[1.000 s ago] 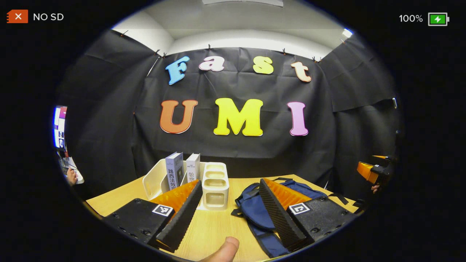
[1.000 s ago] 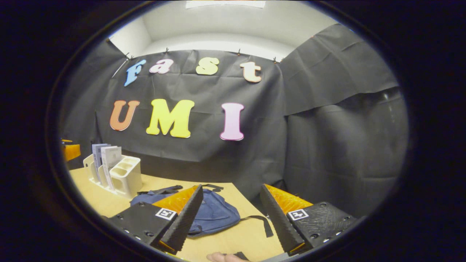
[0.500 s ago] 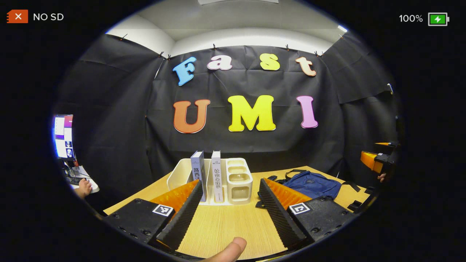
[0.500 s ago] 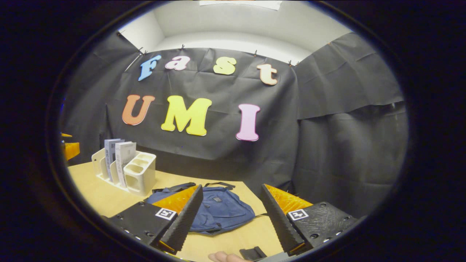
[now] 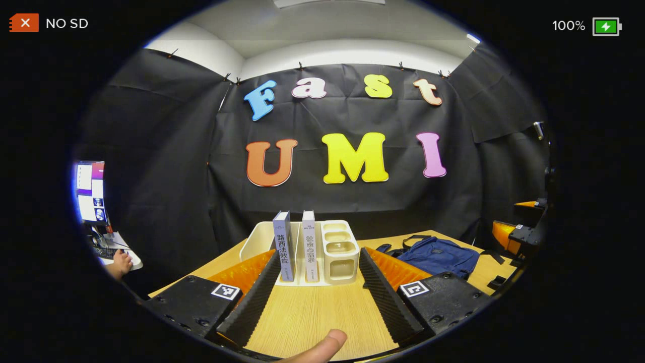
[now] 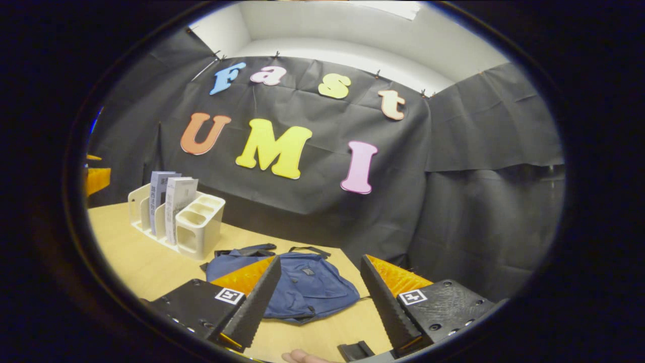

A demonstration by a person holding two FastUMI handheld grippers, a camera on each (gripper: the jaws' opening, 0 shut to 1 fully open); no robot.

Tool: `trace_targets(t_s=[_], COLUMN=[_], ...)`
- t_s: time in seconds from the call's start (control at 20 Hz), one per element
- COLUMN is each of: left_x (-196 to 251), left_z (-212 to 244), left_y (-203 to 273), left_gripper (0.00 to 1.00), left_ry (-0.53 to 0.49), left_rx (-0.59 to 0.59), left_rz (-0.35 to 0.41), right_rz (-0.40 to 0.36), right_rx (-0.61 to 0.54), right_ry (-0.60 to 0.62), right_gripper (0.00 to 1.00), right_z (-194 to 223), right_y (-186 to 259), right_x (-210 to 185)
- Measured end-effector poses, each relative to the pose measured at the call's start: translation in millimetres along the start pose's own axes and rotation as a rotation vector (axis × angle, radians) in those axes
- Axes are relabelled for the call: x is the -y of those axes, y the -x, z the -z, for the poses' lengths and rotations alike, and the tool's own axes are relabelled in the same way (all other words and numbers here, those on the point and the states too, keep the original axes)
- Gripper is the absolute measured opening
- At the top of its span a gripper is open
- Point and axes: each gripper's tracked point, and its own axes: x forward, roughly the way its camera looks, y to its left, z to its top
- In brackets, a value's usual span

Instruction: Open the schoolbag, grab two books from the bookshelf and put them into the schoolbag.

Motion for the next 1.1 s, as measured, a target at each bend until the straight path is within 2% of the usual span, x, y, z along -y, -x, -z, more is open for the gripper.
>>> trace_targets(t_s=[0.1, 0.25, 0.45, 0.5, 0.55, 0.65, 0.8, 0.85, 0.95, 1.1], left_x=[-9.3, -24.5, -37.7, -41.0, -43.7, -48.6, -57.6, -60.5, -64.8, -72.4], left_z=[1.0, 0.6, 2.1, 2.1, 3.0, 4.4, 6.8, 8.5, 6.8, 10.4], left_y=[-2.2, -2.2, -4.7, -5.5, -5.5, -7.7, -8.8, -8.0, -7.9, -9.8], left_gripper=[0.99, 0.99, 0.99, 0.99, 0.99, 0.99, 0.99, 1.00, 0.99, 0.99], left_ry=[0.005, 0.002, 0.017, 0.018, 0.018, 0.020, 0.024, 0.027, 0.033, 0.046], left_rx=[-0.007, -0.004, -0.012, -0.014, -0.015, -0.018, -0.026, -0.031, -0.029, -0.036], left_rz=[-0.022, -0.060, -0.084, -0.088, -0.095, -0.107, -0.125, -0.132, -0.137, -0.155], right_rz=[-0.027, -0.119, -0.170, -0.194, -0.216, -0.205, -0.208, -0.207, -0.213, -0.171], right_rx=[-0.033, -0.101, -0.143, -0.154, -0.170, -0.185, -0.217, -0.230, -0.259, -0.291], right_ry=[0.012, 0.024, 0.201, 0.241, 0.276, 0.338, 0.404, 0.426, 0.465, 0.544], right_gripper=[0.95, 0.95, 0.96, 0.99, 0.96, 0.98, 0.95, 0.99, 0.96, 0.96], right_z=[7.9, 27.3, 55.5, 64.0, 73.0, 86.6, 107.8, 114.9, 130.4, 146.1], right_y=[-7.7, -21.0, -37.6, -40.1, -42.0, -48.8, -63.8, -68.6, -74.4, -85.2], right_x=[-19.8, -68.3, -121.8, -138.1, -154.1, -170.3, -197.4, -203.7, -215.1, -216.3])
